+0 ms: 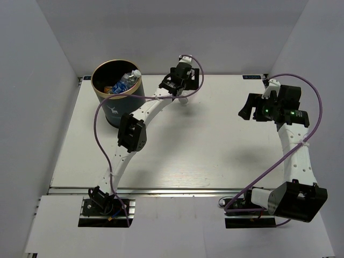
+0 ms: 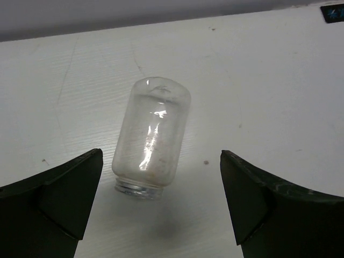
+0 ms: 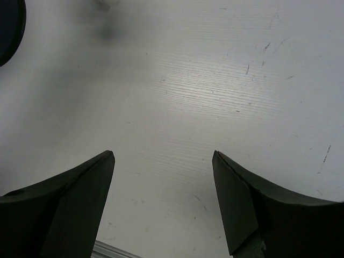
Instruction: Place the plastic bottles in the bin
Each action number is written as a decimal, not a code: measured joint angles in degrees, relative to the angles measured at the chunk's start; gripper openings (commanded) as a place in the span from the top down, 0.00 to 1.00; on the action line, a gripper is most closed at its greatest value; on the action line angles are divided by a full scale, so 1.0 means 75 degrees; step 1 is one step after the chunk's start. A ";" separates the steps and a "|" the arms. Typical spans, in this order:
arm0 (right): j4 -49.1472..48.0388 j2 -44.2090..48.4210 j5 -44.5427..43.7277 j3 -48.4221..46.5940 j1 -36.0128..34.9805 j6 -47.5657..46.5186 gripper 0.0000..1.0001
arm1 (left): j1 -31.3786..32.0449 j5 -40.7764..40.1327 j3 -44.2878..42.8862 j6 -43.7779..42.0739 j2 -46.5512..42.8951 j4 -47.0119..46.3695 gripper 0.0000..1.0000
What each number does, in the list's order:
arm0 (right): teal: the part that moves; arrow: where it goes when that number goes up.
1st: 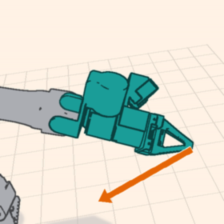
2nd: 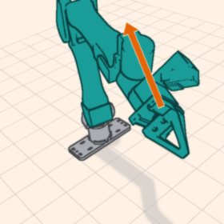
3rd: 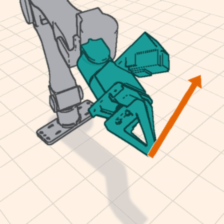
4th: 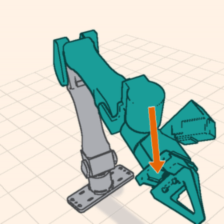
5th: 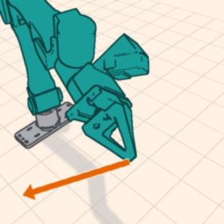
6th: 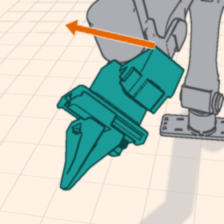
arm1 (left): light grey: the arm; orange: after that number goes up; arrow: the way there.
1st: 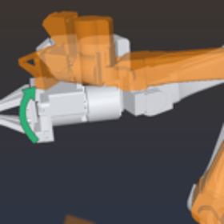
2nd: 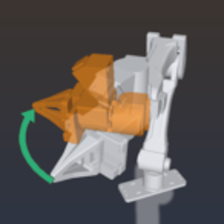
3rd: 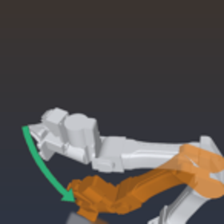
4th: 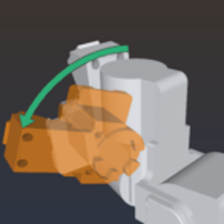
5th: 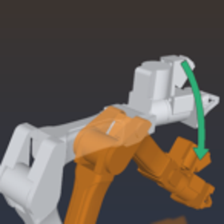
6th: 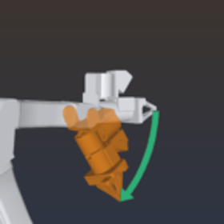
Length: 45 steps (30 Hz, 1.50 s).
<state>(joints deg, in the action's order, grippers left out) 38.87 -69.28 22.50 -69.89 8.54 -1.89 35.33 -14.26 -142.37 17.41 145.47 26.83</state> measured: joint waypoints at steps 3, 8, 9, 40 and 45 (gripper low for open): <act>-0.0003 0.0020 0.0029 0.0102 0.0050 0.0003 0.21 | -0.0111 0.0012 0.0082 -0.0108 0.0154 -0.0073 0.00; 0.0000 0.0073 0.0093 0.0239 0.0146 0.0003 0.21 | -0.0254 0.0111 0.0207 -0.0187 0.0562 0.0017 0.00; 0.0009 0.0076 0.0114 0.0251 0.0157 0.0003 0.21 | -0.0274 0.0152 0.0216 -0.0195 0.0664 0.0026 0.00; 0.0026 0.0446 0.0629 0.0557 0.0402 0.0061 0.25 | -0.0265 0.0851 0.0595 -0.0192 0.0833 0.0067 0.84; 0.0012 0.0446 0.0662 0.0565 0.0411 0.0064 0.26 | -0.0256 0.0857 0.0988 -0.0184 0.0635 -0.0111 1.00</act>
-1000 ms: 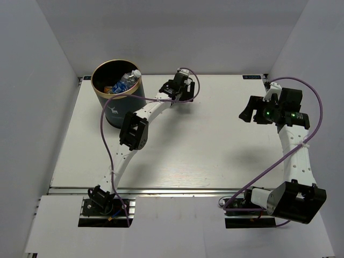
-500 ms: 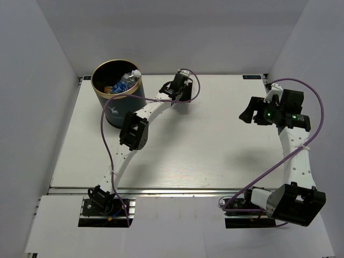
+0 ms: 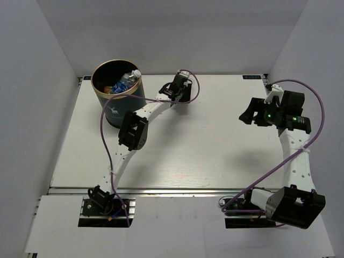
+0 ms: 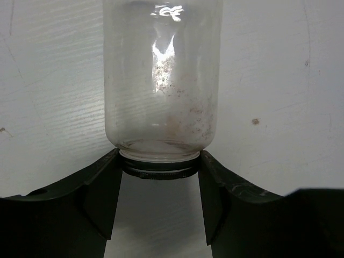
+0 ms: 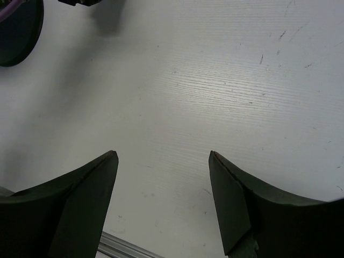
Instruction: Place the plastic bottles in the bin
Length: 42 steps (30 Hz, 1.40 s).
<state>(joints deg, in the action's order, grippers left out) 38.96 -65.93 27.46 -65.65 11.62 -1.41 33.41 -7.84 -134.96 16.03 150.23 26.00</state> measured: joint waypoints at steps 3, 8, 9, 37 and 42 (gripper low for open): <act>-0.0017 0.0000 0.0041 0.0035 0.0000 0.0026 0.26 | 0.0023 0.0000 0.0487 0.0003 -0.0323 -0.0052 1.00; -0.0038 0.0017 0.0152 0.0239 0.0000 0.0076 0.26 | 0.0114 0.0052 0.1658 -0.0012 -0.1160 -0.0032 1.00; -0.0023 0.0029 0.0166 0.0256 0.0000 0.0085 0.26 | 0.0125 0.0090 0.1816 -0.0012 -0.1320 0.0000 1.00; -0.0667 0.0487 0.0711 0.1148 -0.0003 0.0175 0.30 | -0.0050 -0.2171 0.4153 0.1000 -0.9372 0.0755 1.00; -0.0833 0.0487 0.0915 0.1390 -0.0003 0.0283 0.32 | -0.0105 -0.3544 0.5782 0.2017 -1.0818 0.1728 1.00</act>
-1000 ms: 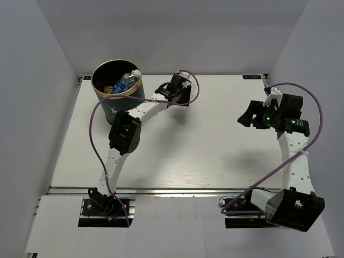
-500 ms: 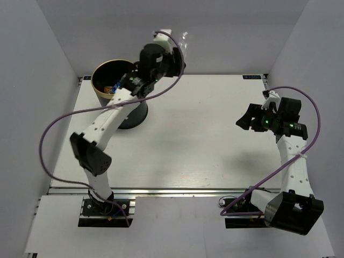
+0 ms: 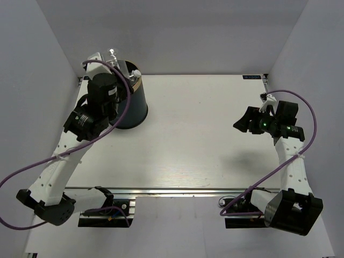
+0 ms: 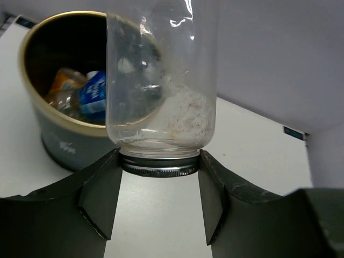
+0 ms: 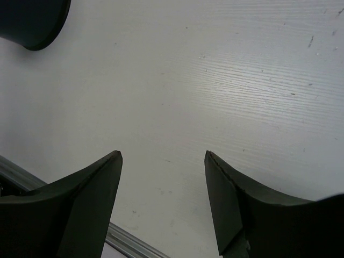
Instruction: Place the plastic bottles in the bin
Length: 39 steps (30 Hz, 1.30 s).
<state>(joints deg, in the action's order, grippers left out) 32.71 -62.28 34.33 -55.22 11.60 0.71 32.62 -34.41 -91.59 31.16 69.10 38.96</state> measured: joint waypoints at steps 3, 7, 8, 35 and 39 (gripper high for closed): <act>-0.0035 0.0000 0.0137 0.0082 0.0000 0.0055 0.32 | -0.0105 -0.0396 0.0163 0.0239 -0.0044 0.0274 1.00; -0.0041 0.0000 0.0262 0.0087 0.0000 0.0055 0.32 | -0.0361 -0.0527 0.0163 0.0315 0.0539 0.0216 1.00; -0.0038 0.0000 0.0274 0.0087 0.0000 0.0052 0.32 | -0.0440 -0.0525 0.0154 0.0312 0.0758 0.0192 1.00; 0.0012 0.0597 0.0405 0.0638 0.0000 0.0029 0.24 | -0.2696 0.0764 -0.0458 0.0329 0.2707 0.0338 0.30; 0.0012 0.0592 0.0423 0.0638 0.0000 0.0020 0.22 | -0.2736 0.0991 -0.0458 0.0216 0.2742 0.0309 0.00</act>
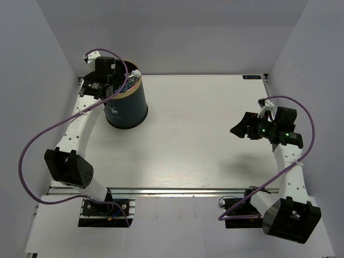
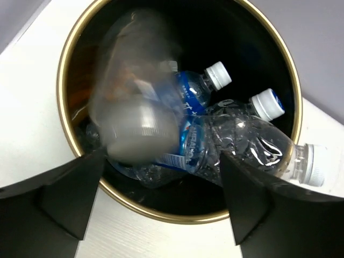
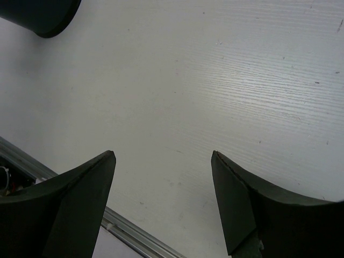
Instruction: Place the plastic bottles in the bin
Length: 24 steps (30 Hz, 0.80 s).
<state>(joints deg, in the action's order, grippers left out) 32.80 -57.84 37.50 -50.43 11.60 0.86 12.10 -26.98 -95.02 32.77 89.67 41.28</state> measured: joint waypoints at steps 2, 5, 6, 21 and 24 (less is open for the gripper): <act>0.0000 0.0000 0.0000 0.0000 0.0000 0.0000 0.21 | 0.0000 0.0087 0.0000 0.0000 0.0000 -0.0038 0.00; 0.0000 0.0000 0.0000 0.0000 0.0000 0.0003 0.18 | 0.0000 0.0198 0.0000 -0.0052 0.0000 -0.0058 0.00; 0.0000 -0.0003 0.0003 0.0000 0.0000 0.0000 0.15 | 0.0000 0.0230 0.0000 -0.0079 -0.0003 -0.0067 0.00; 0.0388 -0.0204 0.0207 -0.0950 -0.0172 -0.1000 0.10 | 0.0143 0.5077 0.1253 -0.1725 -0.2436 -0.1603 0.00; 0.0495 -0.0210 0.0178 -0.1343 -0.0262 -0.0953 0.10 | 0.0242 0.6566 0.2326 -0.1920 -0.3337 -0.2005 0.00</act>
<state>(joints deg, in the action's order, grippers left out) 36.51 -59.42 38.83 -60.51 9.63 -6.28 13.91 22.26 -77.58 18.37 64.64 26.24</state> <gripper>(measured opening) 0.902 0.997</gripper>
